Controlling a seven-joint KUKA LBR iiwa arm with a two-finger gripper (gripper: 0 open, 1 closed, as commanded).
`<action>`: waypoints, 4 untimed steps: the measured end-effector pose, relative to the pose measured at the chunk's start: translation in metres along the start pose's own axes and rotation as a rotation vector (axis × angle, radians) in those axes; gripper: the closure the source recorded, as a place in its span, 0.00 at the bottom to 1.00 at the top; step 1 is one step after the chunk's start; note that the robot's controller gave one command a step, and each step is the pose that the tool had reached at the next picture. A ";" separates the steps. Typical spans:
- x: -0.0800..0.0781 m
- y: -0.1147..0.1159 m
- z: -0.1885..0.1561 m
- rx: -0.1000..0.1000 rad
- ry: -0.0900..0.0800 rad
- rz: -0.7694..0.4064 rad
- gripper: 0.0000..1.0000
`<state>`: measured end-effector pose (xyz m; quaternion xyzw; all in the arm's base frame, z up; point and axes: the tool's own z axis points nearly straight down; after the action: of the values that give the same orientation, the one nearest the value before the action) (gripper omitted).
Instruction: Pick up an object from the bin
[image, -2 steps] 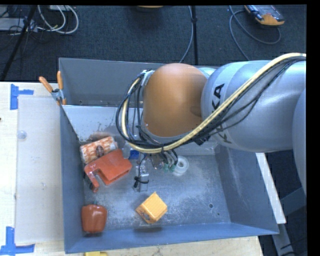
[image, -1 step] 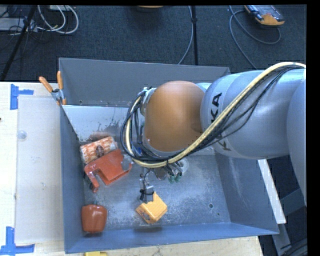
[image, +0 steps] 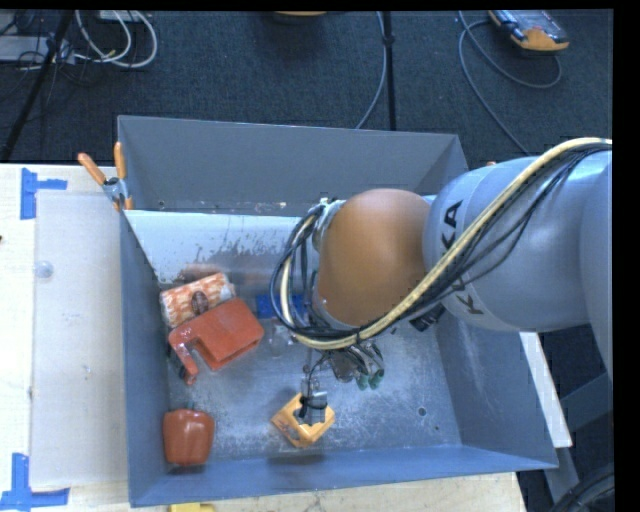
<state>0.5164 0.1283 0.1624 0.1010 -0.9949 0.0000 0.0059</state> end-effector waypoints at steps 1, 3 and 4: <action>0.005 -0.011 0.003 0.001 -0.002 0.044 0.00; 0.018 -0.017 0.001 0.002 -0.014 -0.191 0.00; 0.028 -0.023 0.039 0.000 0.004 -0.357 0.00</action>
Offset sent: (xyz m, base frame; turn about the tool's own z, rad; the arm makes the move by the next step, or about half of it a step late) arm -0.0217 -0.0082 0.0420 -0.1592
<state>0.4933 0.0999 0.1240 0.2763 -0.9611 -0.0010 0.0078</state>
